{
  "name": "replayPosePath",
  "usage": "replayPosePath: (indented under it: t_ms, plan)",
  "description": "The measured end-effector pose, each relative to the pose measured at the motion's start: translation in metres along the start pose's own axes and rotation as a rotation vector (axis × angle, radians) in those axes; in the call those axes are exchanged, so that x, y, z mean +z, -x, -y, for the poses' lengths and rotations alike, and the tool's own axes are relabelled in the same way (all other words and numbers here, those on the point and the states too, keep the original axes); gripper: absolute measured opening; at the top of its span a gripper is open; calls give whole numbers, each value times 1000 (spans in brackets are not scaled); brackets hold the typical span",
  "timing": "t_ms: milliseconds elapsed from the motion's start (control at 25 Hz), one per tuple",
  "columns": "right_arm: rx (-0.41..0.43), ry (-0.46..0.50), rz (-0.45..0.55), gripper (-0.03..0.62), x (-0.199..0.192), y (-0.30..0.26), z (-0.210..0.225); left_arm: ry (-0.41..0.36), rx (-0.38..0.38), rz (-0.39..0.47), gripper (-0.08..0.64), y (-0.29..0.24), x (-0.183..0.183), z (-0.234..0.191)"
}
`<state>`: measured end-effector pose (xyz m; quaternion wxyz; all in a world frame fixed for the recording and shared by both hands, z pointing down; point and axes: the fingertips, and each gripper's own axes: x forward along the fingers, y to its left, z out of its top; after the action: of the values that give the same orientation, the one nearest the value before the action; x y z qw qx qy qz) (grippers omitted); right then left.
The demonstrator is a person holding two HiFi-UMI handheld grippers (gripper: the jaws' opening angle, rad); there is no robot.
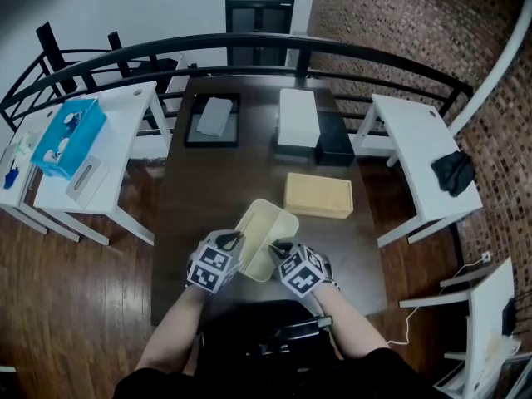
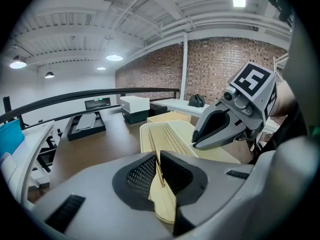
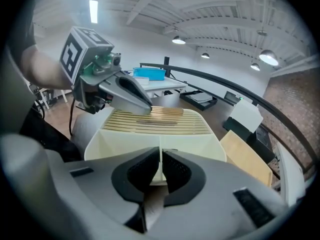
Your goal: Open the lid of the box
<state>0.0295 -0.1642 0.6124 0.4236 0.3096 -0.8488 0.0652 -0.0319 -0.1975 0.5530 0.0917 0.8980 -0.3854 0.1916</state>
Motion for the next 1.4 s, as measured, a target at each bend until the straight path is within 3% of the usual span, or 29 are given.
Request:
replayPosePath:
  t_ms: [320, 600, 880, 1200, 1320, 1400]
  plan:
    - [2, 1, -23, 25, -5, 0, 0, -9, 9, 5, 18, 2, 4, 5]
    - [15, 16, -111, 25, -6, -2, -1, -47, 48, -7, 17, 0, 4, 6]
    - [38, 39, -183, 25, 4, -3, -4, -25, 64, 6, 15, 3, 5, 4]
    - [63, 30, -243, 23, 2, -11, -10, -174, 114, 0, 15, 6, 14, 8]
    - [56, 47, -254, 21, 5, -16, -11, -269, 140, 4, 12, 8, 18, 9]
    - [35, 58, -292, 21, 6, -14, -8, -222, 138, 15, 12, 8, 18, 4]
